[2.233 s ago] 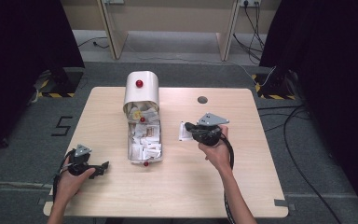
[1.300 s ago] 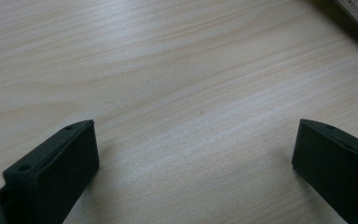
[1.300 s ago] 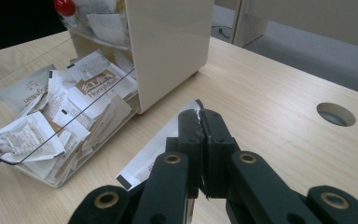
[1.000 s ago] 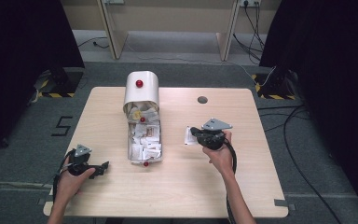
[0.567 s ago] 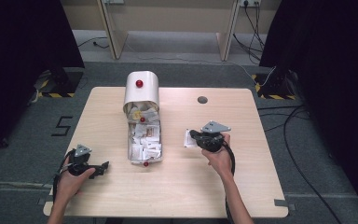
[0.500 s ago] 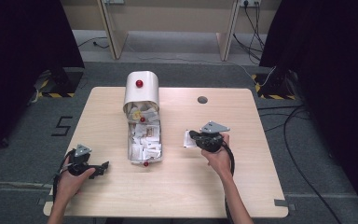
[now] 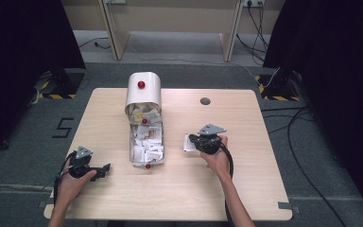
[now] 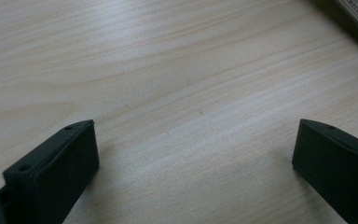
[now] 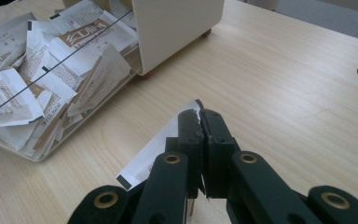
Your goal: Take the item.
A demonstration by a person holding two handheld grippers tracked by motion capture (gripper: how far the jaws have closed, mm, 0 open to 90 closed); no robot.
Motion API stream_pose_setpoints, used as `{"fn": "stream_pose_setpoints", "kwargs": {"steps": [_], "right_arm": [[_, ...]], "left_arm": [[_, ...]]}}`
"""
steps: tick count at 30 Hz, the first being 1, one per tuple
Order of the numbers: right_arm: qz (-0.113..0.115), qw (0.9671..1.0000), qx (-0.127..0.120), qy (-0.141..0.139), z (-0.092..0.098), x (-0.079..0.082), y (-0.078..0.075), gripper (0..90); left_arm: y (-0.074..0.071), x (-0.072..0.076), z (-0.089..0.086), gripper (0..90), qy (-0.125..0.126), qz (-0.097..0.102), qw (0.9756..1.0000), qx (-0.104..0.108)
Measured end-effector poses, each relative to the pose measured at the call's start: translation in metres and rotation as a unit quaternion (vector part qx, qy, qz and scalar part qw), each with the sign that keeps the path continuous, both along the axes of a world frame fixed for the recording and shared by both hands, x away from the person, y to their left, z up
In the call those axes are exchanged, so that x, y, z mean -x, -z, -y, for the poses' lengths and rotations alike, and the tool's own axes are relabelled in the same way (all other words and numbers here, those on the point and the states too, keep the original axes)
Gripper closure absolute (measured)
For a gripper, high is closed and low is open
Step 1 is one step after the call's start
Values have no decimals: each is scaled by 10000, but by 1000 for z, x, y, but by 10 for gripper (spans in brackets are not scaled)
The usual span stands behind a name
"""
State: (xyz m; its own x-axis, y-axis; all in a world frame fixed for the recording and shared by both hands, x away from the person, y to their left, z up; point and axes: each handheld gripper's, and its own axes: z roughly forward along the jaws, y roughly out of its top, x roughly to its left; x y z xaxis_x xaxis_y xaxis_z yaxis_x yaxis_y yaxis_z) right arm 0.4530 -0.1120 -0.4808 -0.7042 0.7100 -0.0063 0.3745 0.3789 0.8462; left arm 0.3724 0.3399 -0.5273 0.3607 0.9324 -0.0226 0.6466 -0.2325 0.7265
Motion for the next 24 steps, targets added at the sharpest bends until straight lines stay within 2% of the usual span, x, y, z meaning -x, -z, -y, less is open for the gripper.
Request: {"fn": "stream_pose_setpoints", "kwargs": {"steps": [10,24], "right_arm": [[-68,9999,87,-19,-7,-4,5,879],[-182,9997,167,35,-5,-8,15,875]], "left_arm": [[0,0,0,0,1,0,10000,-1],[0,0,0,0,0,0,10000,0]]}}
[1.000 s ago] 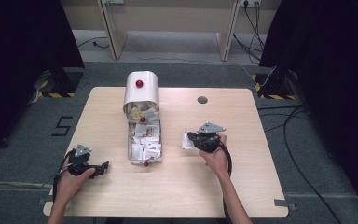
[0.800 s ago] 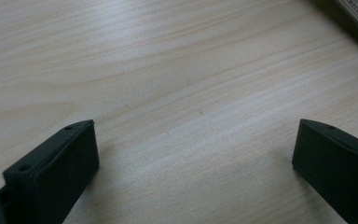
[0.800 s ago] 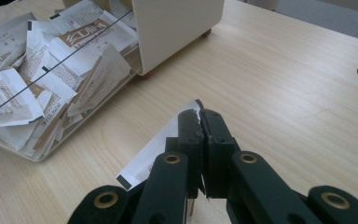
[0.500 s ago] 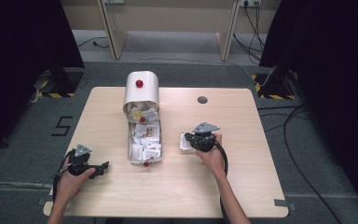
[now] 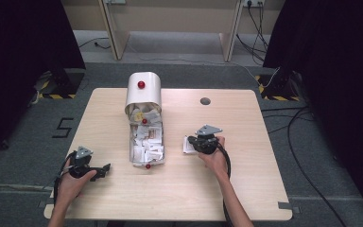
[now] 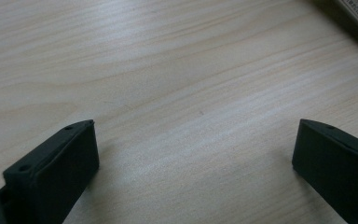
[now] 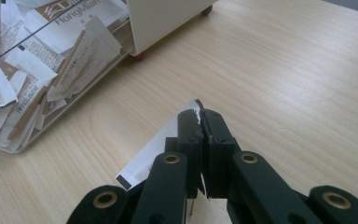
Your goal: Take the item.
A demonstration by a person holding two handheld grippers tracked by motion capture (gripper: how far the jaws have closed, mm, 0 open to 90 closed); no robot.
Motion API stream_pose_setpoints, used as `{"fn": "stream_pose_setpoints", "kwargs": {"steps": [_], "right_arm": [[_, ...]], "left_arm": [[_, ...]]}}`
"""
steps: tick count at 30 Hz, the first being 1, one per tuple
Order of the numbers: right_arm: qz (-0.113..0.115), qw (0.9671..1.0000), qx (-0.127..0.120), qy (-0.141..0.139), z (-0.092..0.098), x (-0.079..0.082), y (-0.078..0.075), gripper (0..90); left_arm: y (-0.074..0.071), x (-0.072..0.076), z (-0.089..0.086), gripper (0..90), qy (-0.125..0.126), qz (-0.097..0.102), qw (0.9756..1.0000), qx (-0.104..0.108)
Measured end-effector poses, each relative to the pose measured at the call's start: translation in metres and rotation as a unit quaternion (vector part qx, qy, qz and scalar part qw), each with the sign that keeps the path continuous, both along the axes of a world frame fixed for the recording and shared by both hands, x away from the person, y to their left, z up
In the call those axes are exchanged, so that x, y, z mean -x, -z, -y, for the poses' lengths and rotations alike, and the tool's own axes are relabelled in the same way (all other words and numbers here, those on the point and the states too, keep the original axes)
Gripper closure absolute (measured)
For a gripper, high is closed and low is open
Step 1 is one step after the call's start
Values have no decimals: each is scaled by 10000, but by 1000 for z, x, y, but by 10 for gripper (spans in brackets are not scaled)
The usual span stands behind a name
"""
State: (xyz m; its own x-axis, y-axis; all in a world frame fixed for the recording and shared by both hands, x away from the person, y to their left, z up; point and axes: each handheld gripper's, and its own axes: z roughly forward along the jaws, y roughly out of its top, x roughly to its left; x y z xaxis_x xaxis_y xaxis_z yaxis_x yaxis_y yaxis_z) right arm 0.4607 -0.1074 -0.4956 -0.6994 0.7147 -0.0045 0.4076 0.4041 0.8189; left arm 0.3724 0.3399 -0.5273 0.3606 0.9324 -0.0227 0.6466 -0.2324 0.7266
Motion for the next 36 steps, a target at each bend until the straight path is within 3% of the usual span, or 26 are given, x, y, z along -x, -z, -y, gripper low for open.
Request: {"fn": "stream_pose_setpoints", "kwargs": {"steps": [18,28,36], "right_arm": [[-21,9999,5,109,5,0,-4,746],[-45,9999,37,145,7,6,-7,625],[16,9997,-73,241,14,18,-14,467]], "left_arm": [[0,0,0,0,1,-2,10000,-1],[0,0,0,0,0,0,10000,-1],[0,0,0,0,0,0,10000,-1]]}}
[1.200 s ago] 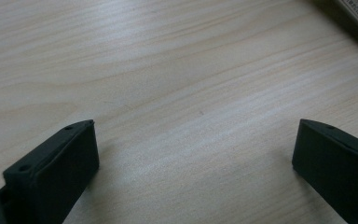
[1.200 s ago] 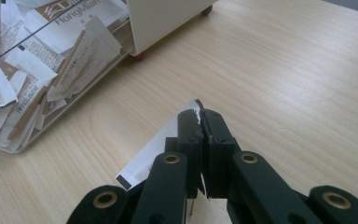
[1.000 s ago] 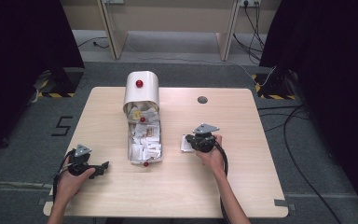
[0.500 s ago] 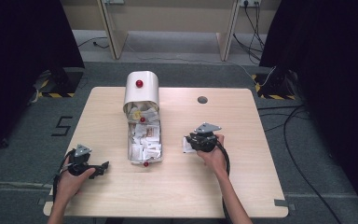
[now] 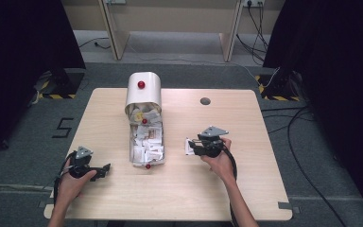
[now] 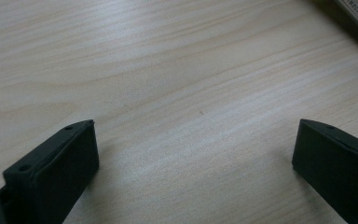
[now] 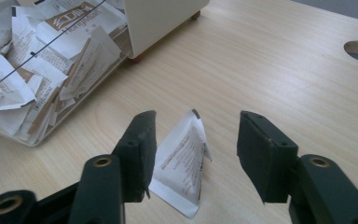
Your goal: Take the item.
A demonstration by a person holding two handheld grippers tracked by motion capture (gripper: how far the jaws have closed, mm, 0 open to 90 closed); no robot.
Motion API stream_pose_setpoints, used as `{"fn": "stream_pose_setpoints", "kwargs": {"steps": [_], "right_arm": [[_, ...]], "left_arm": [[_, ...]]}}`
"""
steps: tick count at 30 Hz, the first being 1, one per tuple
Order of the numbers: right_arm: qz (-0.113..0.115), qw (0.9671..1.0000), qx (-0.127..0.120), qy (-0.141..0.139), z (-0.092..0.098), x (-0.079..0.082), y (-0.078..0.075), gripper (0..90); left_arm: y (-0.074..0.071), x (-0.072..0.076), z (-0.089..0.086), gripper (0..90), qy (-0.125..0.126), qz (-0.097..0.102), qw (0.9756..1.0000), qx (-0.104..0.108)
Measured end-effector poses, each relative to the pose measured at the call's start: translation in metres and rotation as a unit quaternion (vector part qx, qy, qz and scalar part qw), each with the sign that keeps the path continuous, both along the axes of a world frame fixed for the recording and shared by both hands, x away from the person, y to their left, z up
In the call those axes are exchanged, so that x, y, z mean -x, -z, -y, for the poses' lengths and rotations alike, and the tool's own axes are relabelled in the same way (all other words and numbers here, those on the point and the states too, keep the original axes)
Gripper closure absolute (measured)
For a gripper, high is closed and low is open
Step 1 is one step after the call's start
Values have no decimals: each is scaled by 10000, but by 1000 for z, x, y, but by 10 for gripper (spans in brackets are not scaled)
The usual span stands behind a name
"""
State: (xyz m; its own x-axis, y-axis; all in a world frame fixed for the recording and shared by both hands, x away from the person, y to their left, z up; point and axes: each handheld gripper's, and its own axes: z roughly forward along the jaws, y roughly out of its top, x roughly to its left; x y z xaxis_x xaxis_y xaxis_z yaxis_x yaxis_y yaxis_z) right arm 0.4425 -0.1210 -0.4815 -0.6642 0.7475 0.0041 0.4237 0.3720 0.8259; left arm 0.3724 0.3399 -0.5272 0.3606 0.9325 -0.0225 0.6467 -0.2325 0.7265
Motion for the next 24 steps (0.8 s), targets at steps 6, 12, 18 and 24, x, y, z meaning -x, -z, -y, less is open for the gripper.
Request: {"fn": "stream_pose_setpoints", "kwargs": {"steps": [6,12,18,24], "right_arm": [[28,10000,-84,23,8,11,-3,427],[102,9998,-146,64,20,21,-9,422],[59,9997,-166,138,32,28,-7,415],[7,9995,-224,206,37,30,-5,406]], "left_arm": [[0,0,0,0,1,-1,10000,-1],[0,0,0,0,1,0,10000,0],[0,0,0,0,1,0,10000,1],[0,0,0,0,1,0,10000,1]]}}
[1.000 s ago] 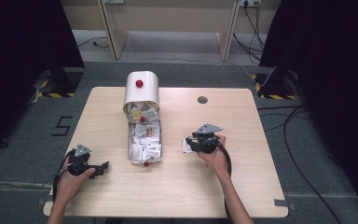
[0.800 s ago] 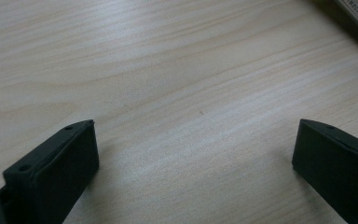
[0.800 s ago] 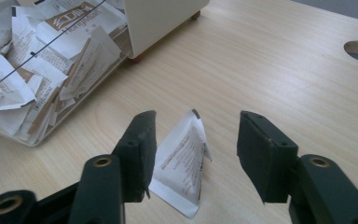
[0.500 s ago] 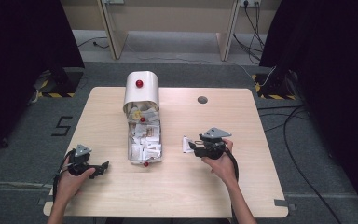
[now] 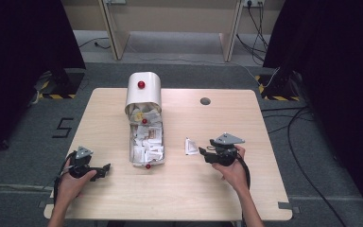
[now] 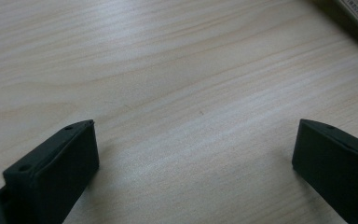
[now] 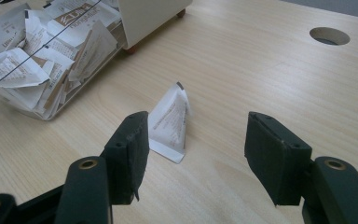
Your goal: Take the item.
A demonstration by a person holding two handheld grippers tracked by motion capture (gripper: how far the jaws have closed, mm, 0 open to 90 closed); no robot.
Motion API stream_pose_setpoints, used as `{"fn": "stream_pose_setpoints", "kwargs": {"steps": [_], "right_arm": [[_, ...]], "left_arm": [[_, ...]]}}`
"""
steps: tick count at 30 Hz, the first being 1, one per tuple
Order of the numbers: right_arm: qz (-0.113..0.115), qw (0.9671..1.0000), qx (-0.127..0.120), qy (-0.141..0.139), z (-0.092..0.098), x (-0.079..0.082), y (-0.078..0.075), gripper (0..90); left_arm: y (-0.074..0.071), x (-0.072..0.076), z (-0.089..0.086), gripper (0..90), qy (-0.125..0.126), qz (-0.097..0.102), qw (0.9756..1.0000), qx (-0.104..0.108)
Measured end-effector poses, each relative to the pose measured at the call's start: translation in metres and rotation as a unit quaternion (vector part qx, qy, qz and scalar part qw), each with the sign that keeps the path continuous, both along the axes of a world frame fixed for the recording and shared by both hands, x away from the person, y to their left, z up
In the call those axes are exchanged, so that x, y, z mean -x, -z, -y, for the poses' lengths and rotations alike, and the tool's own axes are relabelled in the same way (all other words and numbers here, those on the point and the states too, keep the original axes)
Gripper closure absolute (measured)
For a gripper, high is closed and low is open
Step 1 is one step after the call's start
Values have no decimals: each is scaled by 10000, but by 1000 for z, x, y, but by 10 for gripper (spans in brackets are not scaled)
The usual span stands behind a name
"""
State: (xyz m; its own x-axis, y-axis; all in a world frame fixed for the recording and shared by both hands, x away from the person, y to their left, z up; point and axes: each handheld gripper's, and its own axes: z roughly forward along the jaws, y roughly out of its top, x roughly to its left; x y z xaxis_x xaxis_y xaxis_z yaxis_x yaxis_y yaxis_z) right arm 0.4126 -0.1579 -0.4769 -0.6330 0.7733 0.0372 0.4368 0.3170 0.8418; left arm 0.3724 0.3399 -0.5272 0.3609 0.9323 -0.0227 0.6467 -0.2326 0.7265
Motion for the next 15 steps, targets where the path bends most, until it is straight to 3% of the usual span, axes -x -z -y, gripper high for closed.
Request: {"fn": "stream_pose_setpoints", "kwargs": {"steps": [15], "right_arm": [[-24,9999,-70,89,5,9,-1,331]], "left_arm": [[0,0,0,0,0,0,10000,0]]}}
